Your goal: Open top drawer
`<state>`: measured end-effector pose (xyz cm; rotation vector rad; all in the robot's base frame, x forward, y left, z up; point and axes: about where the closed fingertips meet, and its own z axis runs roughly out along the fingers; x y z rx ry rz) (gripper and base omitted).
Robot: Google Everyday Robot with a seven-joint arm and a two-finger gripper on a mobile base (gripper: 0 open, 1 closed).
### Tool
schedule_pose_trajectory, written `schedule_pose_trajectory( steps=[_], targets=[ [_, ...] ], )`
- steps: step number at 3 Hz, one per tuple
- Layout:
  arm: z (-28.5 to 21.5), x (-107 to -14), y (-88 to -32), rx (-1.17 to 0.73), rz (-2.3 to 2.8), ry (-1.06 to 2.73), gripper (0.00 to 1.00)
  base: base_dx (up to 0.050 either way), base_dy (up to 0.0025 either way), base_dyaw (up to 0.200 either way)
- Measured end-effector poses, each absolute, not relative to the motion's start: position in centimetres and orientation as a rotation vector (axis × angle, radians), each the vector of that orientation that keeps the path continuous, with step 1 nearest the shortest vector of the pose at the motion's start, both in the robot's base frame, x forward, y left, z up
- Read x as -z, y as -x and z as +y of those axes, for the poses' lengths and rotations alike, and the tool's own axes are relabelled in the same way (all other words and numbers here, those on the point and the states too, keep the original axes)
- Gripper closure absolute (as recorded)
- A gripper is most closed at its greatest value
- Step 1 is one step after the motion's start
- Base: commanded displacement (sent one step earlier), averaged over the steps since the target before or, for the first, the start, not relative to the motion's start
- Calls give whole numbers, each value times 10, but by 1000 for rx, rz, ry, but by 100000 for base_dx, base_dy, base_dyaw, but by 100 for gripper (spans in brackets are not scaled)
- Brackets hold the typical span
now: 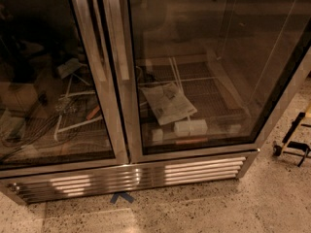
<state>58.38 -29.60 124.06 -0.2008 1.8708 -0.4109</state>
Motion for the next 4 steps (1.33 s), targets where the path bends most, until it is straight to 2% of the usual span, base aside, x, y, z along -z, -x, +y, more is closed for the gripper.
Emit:
schedule_pose_trajectory(
  steps=[1,2,3,4],
  targets=[
    [-292,-1318,-535,528,1592,201,0,0,0,0],
    [-279,-1378,-509,583,1364,231,0,0,0,0],
    [-263,-1399,-502,585,1276,270,0,0,0,0],
    [-263,-1399,-502,585,1276,270,0,0,0,19799]
  ],
)
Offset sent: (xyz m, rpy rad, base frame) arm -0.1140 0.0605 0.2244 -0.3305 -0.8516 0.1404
